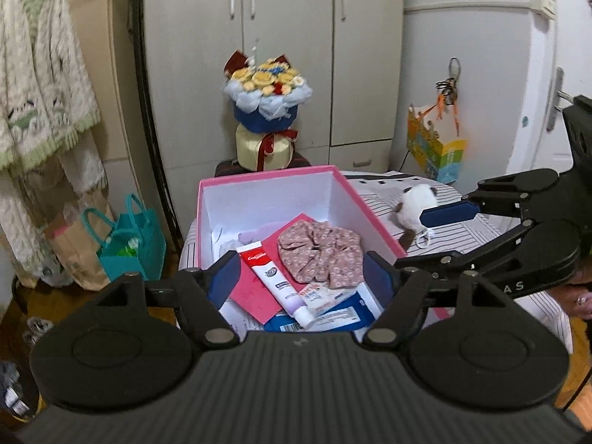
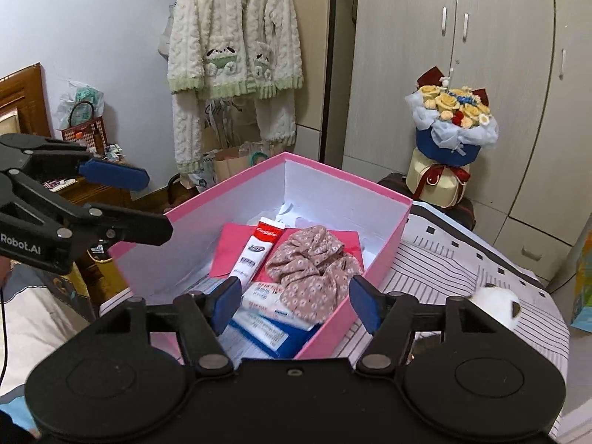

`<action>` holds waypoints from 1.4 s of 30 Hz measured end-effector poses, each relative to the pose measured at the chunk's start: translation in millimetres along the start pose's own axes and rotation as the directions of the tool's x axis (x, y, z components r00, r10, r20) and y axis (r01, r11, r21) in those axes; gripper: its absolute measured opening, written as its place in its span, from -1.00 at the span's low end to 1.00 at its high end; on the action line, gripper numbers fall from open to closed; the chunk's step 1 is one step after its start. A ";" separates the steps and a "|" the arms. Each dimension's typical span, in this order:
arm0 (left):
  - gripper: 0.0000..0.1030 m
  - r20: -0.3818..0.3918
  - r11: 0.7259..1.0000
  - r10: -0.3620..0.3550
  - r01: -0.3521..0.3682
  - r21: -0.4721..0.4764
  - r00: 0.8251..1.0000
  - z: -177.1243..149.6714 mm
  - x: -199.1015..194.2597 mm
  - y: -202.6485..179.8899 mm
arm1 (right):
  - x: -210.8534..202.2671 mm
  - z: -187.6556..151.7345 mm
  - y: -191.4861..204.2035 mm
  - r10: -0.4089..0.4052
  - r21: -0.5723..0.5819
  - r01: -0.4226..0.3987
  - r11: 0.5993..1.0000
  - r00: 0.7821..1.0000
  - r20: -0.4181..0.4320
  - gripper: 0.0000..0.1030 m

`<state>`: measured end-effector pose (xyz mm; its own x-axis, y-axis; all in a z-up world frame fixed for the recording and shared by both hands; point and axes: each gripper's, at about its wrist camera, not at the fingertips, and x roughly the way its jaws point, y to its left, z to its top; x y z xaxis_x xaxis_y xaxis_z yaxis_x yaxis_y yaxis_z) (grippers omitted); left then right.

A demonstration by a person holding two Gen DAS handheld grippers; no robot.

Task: Organize soft objects
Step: 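Open both tools to drop the tube and scrunchie into the box, then move the left tool to the white plush cat on the bed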

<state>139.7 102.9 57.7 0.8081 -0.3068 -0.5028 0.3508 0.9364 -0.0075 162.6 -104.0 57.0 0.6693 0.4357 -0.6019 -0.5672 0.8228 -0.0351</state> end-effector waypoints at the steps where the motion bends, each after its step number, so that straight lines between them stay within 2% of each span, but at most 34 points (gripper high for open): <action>1: 0.47 0.009 1.000 -0.004 0.004 0.014 1.000 -0.7 -6.8 -4.2 | -7.0 -1.8 1.3 -0.004 -0.002 0.004 1.000 1.000 0.002 0.37; 6: 0.65 0.044 0.995 -0.010 0.006 0.100 0.999 -5.3 -31.6 -27.9 | -36.4 -11.0 8.3 -0.026 -0.014 0.026 1.000 1.000 0.012 0.39; 17: 0.84 0.112 0.977 -0.056 0.032 0.210 0.992 -16.3 -75.2 -77.7 | -90.9 -38.4 13.5 -0.086 -0.042 0.088 0.995 0.996 0.033 0.44; 22: 0.95 0.143 0.959 -0.052 0.009 0.283 0.988 -22.6 -80.5 -104.7 | -108.9 -57.6 4.0 -0.140 -0.024 0.141 0.990 0.989 0.037 0.46; 24: 0.99 0.136 0.955 -0.066 0.024 0.295 0.988 -22.4 -78.7 -113.7 | -114.1 -66.7 -3.0 -0.157 -0.001 0.158 0.988 0.987 0.033 0.49; 26: 1.00 0.127 0.952 -0.085 0.043 0.303 0.988 -21.5 -73.5 -122.3 | -117.5 -74.8 -10.8 -0.175 0.020 0.175 0.984 0.984 0.037 0.69; 31: 1.00 0.084 0.955 -0.137 0.109 0.274 0.987 -12.5 -44.3 -139.7 | -116.8 -92.4 -38.4 -0.245 0.055 0.241 0.969 0.967 0.074 0.72; 38: 1.00 0.076 0.973 -0.187 0.174 0.149 0.979 1.5 11.3 -157.7 | -97.9 -114.4 -93.0 -0.227 0.146 0.207 0.967 0.965 0.133 0.72; 42: 1.00 0.121 0.977 -0.214 0.209 0.050 0.969 9.1 40.6 -160.3 | -85.5 -123.4 -115.1 -0.233 0.149 0.208 0.967 0.956 0.179 0.72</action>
<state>120.6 -61.2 46.4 0.7653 -0.5183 -0.3816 0.5353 0.8418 -0.0696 111.4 -281.0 14.0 0.8579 0.2896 -0.4245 -0.3374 0.9405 -0.0401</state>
